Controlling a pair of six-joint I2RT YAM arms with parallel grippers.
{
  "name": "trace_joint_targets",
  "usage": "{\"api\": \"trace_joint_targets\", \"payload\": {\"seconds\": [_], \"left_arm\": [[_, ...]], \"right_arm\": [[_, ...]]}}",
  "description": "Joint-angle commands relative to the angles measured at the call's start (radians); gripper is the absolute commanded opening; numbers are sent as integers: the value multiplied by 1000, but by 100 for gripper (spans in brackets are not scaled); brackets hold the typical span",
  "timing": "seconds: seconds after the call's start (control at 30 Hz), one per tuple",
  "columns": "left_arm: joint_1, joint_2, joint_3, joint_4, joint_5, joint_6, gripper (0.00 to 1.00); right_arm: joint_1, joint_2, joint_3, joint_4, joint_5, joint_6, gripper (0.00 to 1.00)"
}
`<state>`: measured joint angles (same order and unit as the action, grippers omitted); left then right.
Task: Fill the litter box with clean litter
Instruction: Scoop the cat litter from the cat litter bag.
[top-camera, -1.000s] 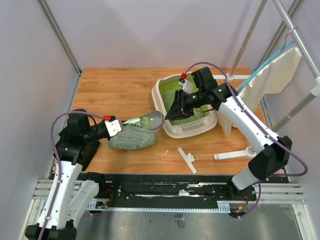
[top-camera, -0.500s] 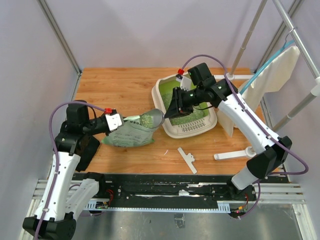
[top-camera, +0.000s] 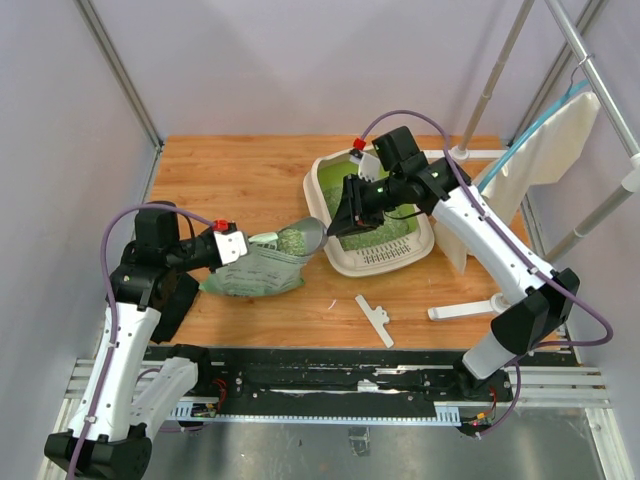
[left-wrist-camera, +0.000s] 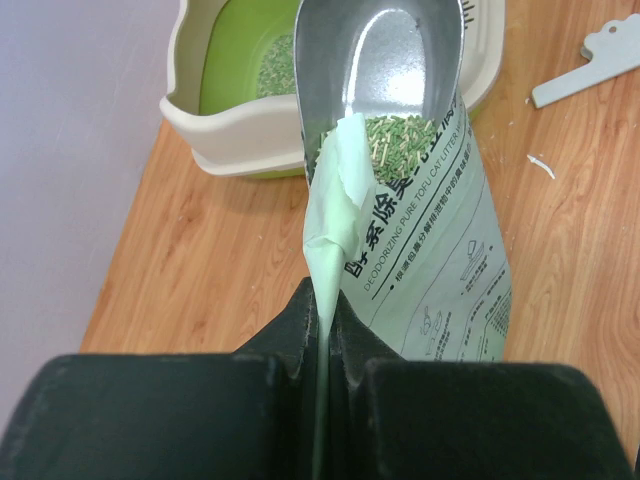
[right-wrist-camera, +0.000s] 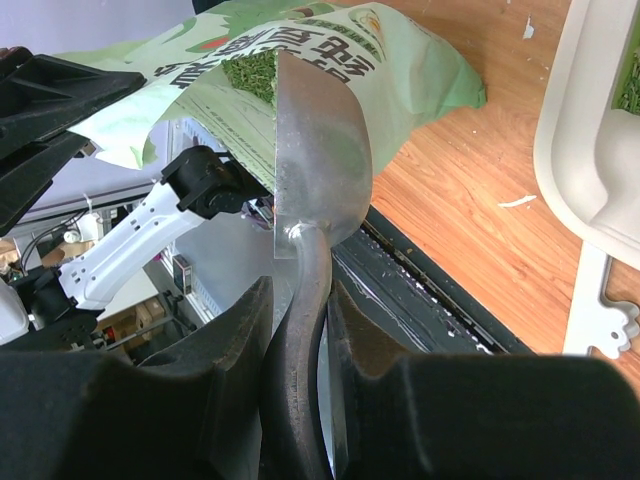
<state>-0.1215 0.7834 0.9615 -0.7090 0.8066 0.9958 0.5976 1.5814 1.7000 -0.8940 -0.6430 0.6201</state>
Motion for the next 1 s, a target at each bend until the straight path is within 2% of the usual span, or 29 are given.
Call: {"api": "trace_joint_targets", "payload": {"seconds": [0.0,0.1,0.27,0.5,0.73,0.97], "left_arm": [[-7,-26,102,101,-1,61,0],[-7,-18,118,105,30,57,0],[-10,-2,135,120,58,38,0],[-10,-47,98,97,3,39,0],[-10,-95,37,187,20,-25,0],[-10,-147,-25,238,19,-71,0]], "right_arm": [[4,-63,-9,34,19,-2,1],[19,-54,20,24,24,-10,1],[119,36,125,-33,78,-41,1],[51,-32,49,-47,85,-53,1],[-7,-115,-167,211,-166,86,1],[-80,-203,-439,595,-331,341,1]]}}
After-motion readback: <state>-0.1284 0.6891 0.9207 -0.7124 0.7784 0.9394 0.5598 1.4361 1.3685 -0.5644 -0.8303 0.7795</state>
